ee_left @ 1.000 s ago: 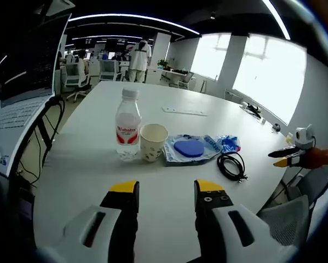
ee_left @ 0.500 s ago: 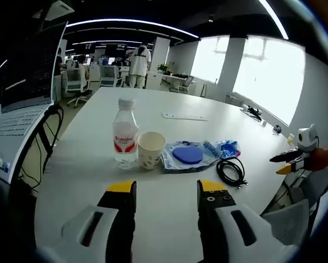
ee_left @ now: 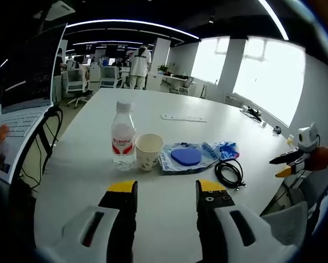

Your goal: Arrange the tabletop items into an orderly group along one side of the table until the central work area is clear of visible clutter.

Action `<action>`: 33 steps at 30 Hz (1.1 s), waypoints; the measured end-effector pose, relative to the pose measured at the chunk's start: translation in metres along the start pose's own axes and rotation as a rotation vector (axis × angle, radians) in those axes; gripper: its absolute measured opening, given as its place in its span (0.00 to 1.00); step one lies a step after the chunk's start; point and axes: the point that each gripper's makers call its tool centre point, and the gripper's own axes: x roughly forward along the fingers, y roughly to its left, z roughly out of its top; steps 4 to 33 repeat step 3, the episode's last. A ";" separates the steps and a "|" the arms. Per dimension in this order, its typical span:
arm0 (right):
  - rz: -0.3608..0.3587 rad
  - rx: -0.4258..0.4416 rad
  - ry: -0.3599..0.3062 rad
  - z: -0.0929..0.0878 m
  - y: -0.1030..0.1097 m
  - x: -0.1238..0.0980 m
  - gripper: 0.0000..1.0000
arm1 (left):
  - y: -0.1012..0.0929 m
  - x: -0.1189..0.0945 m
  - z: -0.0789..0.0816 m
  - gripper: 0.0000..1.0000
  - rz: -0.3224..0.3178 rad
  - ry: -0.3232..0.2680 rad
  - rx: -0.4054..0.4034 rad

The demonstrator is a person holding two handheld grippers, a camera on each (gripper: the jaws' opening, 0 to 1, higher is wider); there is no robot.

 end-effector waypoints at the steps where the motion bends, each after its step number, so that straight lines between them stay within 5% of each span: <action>1: -0.001 0.000 -0.001 0.000 0.000 0.000 0.66 | 0.000 0.001 0.000 0.42 0.001 0.001 0.011; 33: -0.004 0.004 -0.009 0.000 0.000 -0.002 0.67 | -0.001 0.001 0.000 0.42 -0.006 -0.005 0.000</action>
